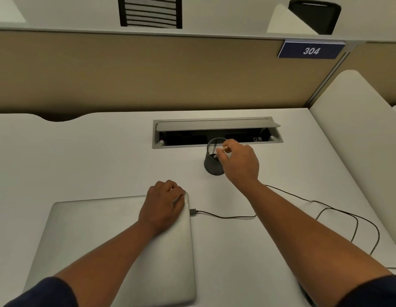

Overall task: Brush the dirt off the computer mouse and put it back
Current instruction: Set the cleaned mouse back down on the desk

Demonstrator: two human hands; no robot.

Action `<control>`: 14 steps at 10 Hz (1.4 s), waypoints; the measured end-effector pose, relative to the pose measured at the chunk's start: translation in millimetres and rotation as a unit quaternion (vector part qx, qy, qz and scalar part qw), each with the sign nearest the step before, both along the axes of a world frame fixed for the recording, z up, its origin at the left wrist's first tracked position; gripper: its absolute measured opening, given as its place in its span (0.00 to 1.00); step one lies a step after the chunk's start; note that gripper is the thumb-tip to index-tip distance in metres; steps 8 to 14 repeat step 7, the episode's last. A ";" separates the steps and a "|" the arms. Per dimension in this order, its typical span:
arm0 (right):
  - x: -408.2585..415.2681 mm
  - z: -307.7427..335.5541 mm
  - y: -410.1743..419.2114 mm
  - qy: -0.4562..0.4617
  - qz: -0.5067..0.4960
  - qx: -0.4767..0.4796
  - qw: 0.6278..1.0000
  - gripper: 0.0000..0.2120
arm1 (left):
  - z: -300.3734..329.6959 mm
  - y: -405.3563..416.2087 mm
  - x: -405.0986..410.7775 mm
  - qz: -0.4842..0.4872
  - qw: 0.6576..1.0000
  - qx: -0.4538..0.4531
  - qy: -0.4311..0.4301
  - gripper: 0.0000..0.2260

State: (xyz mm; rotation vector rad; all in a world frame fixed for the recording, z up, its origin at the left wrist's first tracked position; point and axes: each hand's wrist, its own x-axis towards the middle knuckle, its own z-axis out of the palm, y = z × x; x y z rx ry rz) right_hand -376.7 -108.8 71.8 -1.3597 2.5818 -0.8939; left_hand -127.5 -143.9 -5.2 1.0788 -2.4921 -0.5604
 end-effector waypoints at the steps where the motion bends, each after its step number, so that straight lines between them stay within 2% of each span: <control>1: 1.5 -3.0 -3.4 0.009 -0.006 0.017 1.000 0.15 | -0.8 0.3 0.4 0.002 1.000 0.000 0.006 0.15; 3: 4.7 -8.8 -4.8 -0.013 -0.023 0.048 0.998 0.19 | -3.6 -0.2 1.6 -0.002 1.000 0.004 0.013 0.15; 4: 5.5 -9.5 0.1 -0.020 -0.013 0.029 0.999 0.19 | -4.4 -0.4 1.6 -0.005 1.000 0.002 0.010 0.14; 6: 6.9 -9.1 13.7 -0.017 0.021 0.047 0.999 0.24 | 3.8 -1.6 0.6 -0.014 1.000 0.020 -0.008 0.05; 7: 6.4 -7.8 18.7 -0.017 0.026 0.040 0.999 0.27 | 8.2 -8.0 -1.1 -0.021 0.999 0.023 -0.022 0.05; 14: 6.4 -7.8 18.7 -0.017 0.026 0.040 0.999 0.27 | 8.2 -8.0 -1.1 -0.021 0.999 0.023 -0.022 0.05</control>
